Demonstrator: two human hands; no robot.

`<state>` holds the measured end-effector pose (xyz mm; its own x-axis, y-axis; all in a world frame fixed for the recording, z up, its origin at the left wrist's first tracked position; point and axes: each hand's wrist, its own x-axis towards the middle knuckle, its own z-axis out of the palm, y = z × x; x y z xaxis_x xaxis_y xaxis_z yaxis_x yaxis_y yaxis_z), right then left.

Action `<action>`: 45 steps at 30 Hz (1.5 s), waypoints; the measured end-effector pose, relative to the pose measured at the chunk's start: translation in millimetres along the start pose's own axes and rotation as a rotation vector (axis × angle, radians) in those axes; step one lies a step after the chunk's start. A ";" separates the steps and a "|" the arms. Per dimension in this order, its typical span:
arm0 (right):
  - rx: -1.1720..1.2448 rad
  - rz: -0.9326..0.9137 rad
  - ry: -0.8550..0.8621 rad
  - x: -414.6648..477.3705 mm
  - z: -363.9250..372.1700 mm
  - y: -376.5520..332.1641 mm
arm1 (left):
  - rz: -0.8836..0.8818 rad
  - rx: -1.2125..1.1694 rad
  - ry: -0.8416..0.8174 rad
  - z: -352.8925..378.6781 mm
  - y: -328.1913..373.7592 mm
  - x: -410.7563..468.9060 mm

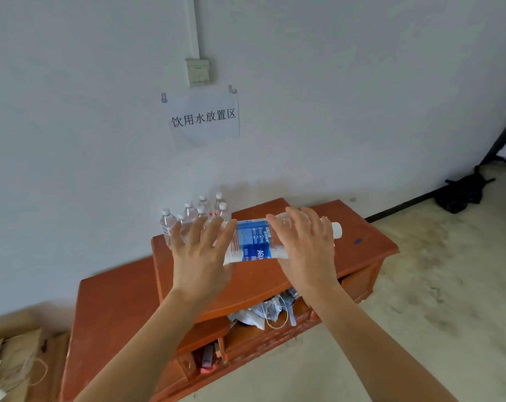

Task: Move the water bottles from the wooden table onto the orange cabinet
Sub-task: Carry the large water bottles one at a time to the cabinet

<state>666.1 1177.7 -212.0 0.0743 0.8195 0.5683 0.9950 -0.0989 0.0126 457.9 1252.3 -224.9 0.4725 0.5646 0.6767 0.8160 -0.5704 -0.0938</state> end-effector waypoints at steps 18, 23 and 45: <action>0.523 0.431 -0.205 202.0 211.1 164.6 | -0.098 -0.028 -0.201 254.1 2.8 199.6; 1.526 1.020 -0.375 225.4 263.5 207.0 | -0.284 -0.083 -0.335 297.8 13.7 208.0; 0.969 0.834 -0.304 262.9 373.8 136.2 | -0.433 -0.054 -0.930 401.3 -44.1 138.7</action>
<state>846.1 1590.7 -368.4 0.5714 0.8156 -0.0908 0.2774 -0.2961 -0.9140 621.1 1595.2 -419.9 0.2307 0.9540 -0.1913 0.9727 -0.2206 0.0723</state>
